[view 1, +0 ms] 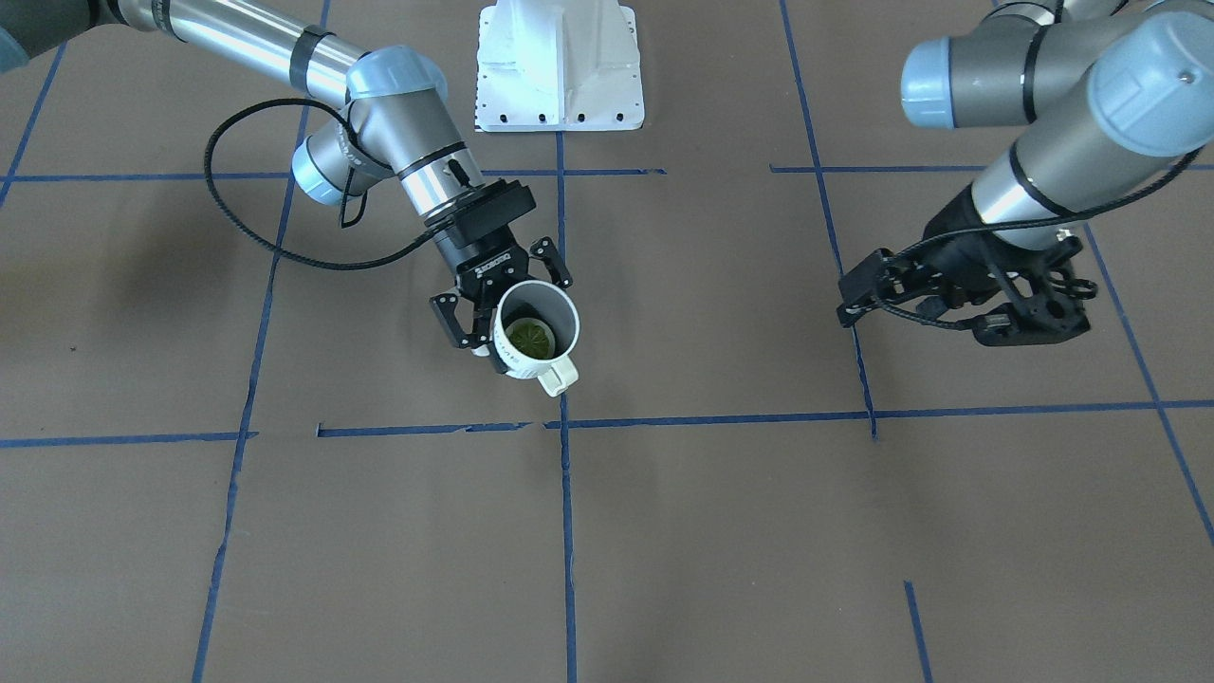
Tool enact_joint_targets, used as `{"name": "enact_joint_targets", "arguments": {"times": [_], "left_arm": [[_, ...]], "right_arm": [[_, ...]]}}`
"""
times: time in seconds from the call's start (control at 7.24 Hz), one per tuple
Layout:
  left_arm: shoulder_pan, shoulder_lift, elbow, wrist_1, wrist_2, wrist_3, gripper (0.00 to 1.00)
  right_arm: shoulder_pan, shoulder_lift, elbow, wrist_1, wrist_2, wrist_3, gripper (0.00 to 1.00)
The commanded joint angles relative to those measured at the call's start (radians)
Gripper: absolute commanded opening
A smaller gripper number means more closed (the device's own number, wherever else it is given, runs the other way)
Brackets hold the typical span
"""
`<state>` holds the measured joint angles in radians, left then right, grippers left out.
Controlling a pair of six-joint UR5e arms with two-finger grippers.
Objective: Left arm hands cup to right arm to dump lemon
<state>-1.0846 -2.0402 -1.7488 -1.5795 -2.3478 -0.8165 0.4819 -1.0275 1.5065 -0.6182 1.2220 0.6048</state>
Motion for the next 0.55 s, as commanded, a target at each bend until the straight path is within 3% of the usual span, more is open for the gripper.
{"name": "enact_joint_targets", "arguments": {"times": [0.0,0.28,0.41], "left_arm": [[-0.058,0.092,0.005,0.012,0.001,0.256,1.0],[-0.113,0.101,-0.008,0.25,0.004,0.446,1.0],[-0.129,0.104,-0.008,0.268,0.01,0.489,1.0]], "right_arm": [[0.07,-0.15,0.059,0.003,0.007,0.102,0.35],[0.157,-0.317,0.176,0.003,0.034,0.185,0.35],[0.222,-0.392,0.237,0.005,0.1,0.241,0.34]]}}
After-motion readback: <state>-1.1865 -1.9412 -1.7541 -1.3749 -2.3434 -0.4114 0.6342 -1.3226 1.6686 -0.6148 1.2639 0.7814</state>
